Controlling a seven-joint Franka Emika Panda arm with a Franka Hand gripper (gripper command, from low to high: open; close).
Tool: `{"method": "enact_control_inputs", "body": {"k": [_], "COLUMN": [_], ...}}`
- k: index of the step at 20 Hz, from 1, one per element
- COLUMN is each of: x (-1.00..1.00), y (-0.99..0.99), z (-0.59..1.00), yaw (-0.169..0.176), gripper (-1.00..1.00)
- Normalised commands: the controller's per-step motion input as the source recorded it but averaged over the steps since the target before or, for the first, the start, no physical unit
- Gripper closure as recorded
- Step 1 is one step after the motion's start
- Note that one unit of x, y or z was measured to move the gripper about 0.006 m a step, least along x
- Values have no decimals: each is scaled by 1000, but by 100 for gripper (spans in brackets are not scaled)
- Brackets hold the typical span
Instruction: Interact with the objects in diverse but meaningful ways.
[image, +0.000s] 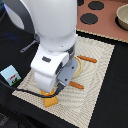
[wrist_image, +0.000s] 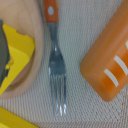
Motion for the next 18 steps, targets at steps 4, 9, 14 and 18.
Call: {"method": "enact_control_inputs", "body": {"k": [4, 9, 14, 18], "x": [-319, -276, -251, -110], "y": [536, 524, 509, 360], "z": [123, 87, 17, 0], "yaw": [109, 111, 123, 182], "gripper": [-100, -100, -100, -100]}}
